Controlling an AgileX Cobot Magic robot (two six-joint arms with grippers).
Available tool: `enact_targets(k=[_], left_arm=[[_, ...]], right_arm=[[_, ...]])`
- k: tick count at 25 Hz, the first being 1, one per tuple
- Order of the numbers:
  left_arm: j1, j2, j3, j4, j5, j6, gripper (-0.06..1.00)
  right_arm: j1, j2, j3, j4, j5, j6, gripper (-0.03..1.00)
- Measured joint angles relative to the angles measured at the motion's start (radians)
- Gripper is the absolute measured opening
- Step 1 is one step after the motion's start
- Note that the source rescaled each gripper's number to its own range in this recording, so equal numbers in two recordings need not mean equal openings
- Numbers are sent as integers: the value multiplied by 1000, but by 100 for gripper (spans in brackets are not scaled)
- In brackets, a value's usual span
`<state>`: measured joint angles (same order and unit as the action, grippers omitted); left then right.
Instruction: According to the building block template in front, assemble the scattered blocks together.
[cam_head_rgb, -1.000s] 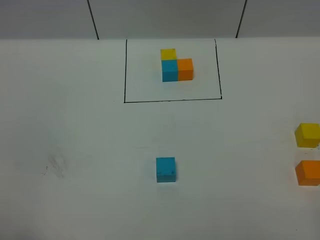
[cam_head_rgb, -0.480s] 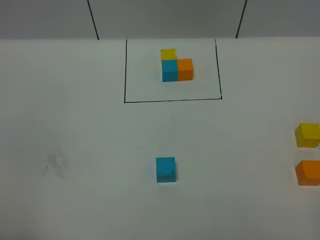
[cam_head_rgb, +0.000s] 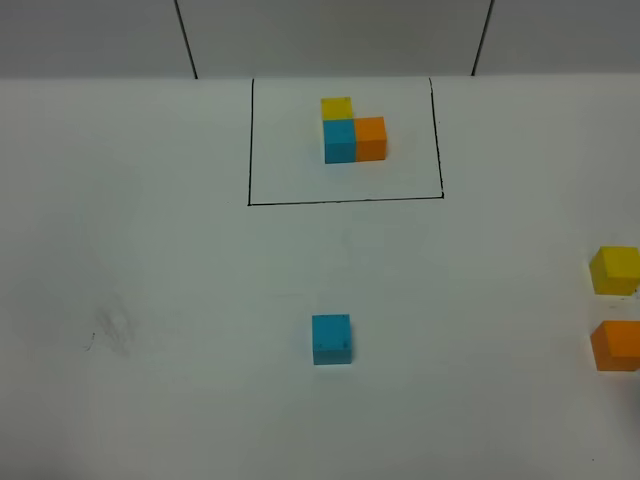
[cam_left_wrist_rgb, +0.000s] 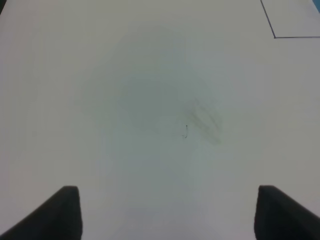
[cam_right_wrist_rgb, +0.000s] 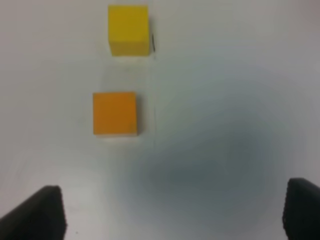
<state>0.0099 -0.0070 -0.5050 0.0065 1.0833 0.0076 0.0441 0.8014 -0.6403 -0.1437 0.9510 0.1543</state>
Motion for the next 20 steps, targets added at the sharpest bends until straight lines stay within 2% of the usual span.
enact_targets(k=[8,20], left_arm=[[0,0,0,0,0,0,59],[0,0,0,0,0,0,59]], right_arm=[[0,370,-39,54,-183,0,77],[13,623,-31,98,-323,-24,77]])
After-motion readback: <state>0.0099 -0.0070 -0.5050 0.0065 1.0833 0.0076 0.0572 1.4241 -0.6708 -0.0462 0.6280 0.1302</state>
